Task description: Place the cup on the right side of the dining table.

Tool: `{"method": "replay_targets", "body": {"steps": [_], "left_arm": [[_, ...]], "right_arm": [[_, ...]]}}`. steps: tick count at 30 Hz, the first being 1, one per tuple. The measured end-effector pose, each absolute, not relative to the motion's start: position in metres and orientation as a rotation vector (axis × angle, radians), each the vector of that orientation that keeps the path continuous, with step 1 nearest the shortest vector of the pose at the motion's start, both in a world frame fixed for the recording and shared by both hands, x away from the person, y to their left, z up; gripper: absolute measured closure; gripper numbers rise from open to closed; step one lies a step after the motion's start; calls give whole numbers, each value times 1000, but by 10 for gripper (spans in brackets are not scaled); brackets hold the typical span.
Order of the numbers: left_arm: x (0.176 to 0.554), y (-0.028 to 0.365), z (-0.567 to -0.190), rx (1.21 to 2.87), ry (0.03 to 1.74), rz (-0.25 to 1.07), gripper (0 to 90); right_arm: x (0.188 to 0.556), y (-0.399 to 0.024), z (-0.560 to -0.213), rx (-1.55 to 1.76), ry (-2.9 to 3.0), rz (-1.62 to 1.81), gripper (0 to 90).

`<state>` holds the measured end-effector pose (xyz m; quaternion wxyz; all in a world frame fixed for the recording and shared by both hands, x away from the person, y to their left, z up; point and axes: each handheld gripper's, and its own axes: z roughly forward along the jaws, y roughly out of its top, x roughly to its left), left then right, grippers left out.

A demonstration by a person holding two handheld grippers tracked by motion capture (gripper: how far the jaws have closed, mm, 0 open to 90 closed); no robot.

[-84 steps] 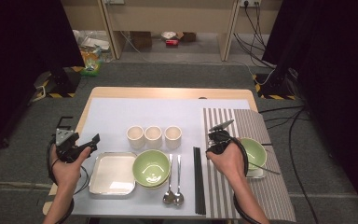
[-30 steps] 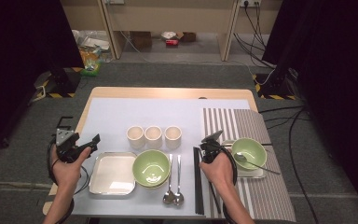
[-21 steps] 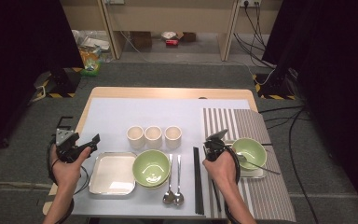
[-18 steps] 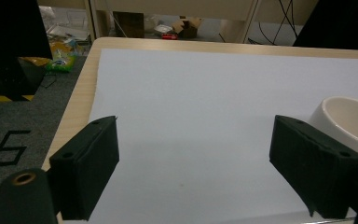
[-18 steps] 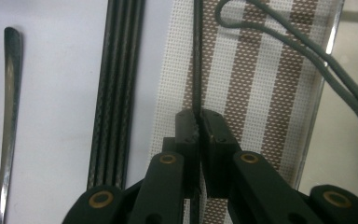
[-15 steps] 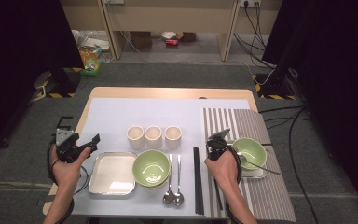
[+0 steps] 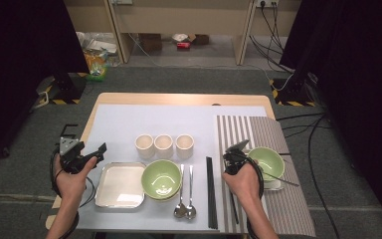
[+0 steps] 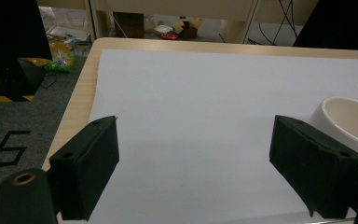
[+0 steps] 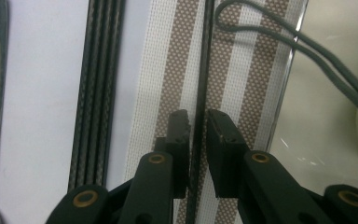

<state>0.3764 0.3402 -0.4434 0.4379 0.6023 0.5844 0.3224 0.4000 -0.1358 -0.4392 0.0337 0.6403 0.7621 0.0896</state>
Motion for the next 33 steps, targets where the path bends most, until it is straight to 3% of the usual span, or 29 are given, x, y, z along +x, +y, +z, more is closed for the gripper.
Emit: {"method": "replay_targets", "body": {"steps": [5, 10, 33], "left_arm": [[377, 339, -444, 1493, 1448, 803, 149], [376, 340, -444, 1492, 1447, 803, 149], [376, 341, -443, 1495, 1452, 802, 149]], "right_arm": [[393, -139, -443, 1987, 2368, 210, 800], [391, -139, -444, 2018, 2346, 208, 859], [423, -143, -445, 2110, 2199, 347, 858]]}}
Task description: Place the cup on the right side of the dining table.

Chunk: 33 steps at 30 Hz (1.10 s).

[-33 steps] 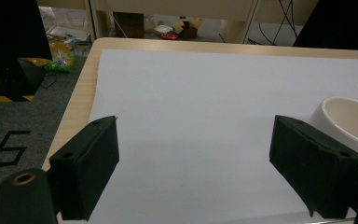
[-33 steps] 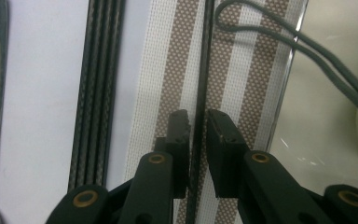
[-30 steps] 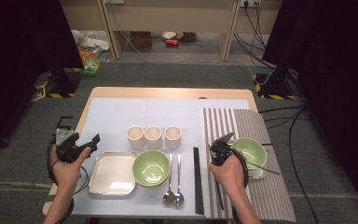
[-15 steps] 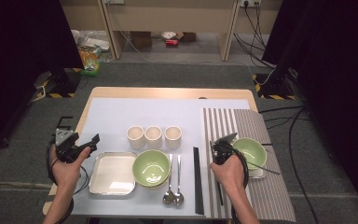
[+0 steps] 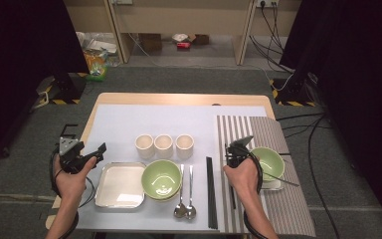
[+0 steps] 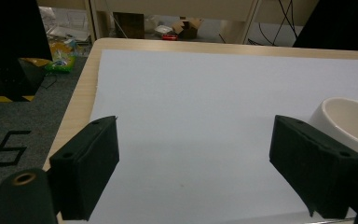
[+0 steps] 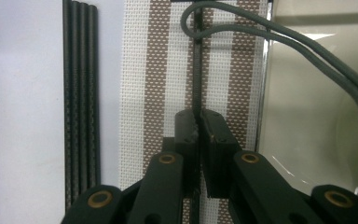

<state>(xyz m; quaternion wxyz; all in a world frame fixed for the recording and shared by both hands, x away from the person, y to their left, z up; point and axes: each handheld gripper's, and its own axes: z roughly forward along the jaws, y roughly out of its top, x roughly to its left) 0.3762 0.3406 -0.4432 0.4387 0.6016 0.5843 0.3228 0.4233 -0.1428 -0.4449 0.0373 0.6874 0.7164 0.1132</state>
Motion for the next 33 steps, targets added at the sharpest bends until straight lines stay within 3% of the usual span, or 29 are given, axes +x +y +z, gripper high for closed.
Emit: {"method": "replay_targets", "body": {"steps": [14, 33], "left_arm": [[376, 341, -442, 1493, 1449, 802, 149], [376, 340, -442, 1493, 1448, 804, 149]], "right_arm": [[397, -140, -435, 2073, 2253, 291, 807], [361, -142, -444, 2099, 2308, 178, 806]]}}
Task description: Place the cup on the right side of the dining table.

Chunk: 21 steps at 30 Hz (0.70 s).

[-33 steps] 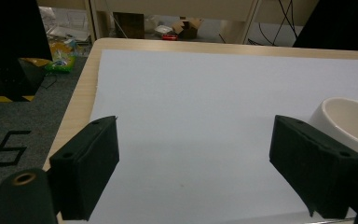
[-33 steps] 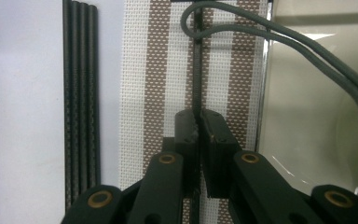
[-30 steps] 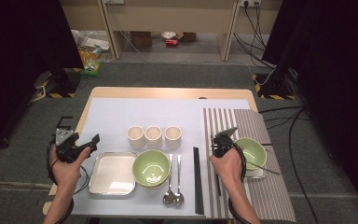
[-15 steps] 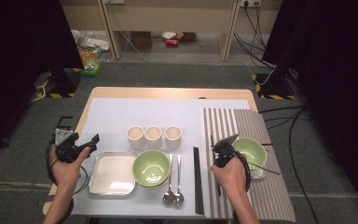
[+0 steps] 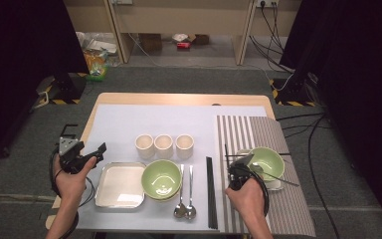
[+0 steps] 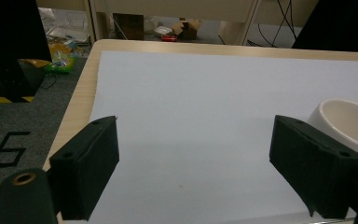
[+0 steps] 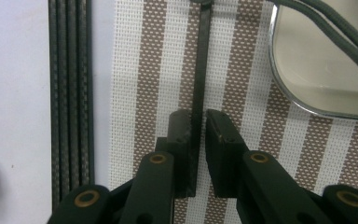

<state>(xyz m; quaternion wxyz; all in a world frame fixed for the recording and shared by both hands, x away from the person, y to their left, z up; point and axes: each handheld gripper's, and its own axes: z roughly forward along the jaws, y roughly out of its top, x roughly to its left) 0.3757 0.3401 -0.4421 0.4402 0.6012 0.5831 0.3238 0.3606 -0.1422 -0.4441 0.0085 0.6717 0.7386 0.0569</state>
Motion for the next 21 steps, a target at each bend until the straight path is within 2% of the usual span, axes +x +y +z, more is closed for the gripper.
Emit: {"method": "replay_targets", "body": {"steps": [11, 21], "left_arm": [[376, 340, -442, 1494, 1447, 804, 149], [376, 340, -442, 1495, 1447, 805, 149]], "right_arm": [[362, -140, -444, 2089, 2298, 133, 854], [378, -144, -443, 2126, 2242, 199, 857]]}}
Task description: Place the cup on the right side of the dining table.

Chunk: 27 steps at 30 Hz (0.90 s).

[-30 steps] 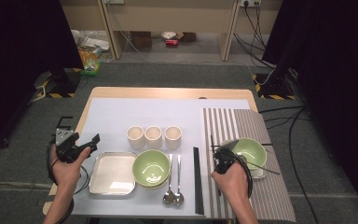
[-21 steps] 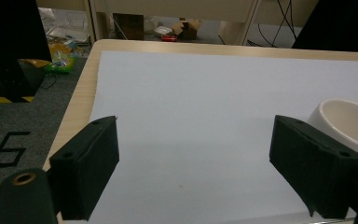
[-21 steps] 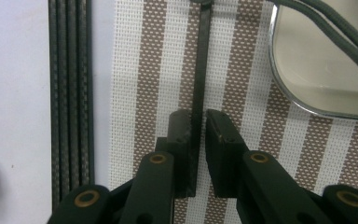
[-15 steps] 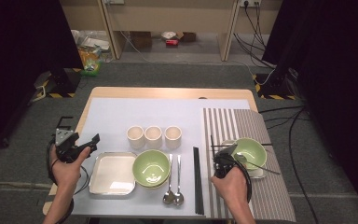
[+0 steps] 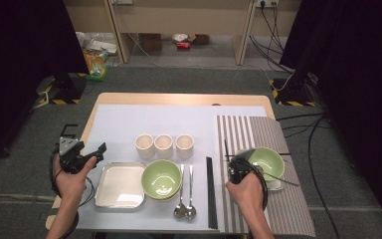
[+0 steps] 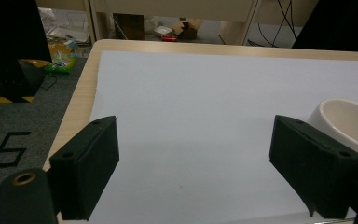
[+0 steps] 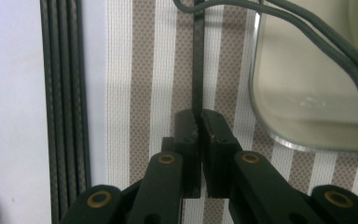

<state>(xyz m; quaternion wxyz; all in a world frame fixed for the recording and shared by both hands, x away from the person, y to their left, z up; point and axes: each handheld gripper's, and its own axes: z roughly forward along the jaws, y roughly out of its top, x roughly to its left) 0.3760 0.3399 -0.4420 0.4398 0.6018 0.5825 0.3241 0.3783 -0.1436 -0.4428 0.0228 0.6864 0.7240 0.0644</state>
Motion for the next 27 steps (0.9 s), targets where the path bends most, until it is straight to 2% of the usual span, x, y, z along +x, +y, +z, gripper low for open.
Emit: {"method": "replay_targets", "body": {"steps": [6, 9, 21, 27], "left_arm": [[376, 341, -442, 1490, 1449, 805, 150], [376, 341, -442, 1488, 1448, 804, 150], [376, 341, -442, 1497, 1448, 806, 150], [375, 341, -442, 1491, 1449, 807, 150]], "right_arm": [[387, -142, -444, 2101, 2251, 187, 846], [386, -142, -444, 2110, 2260, 188, 813], [380, -141, -443, 2115, 2313, 90, 797], [380, -140, -444, 2105, 2306, 74, 851]]}}
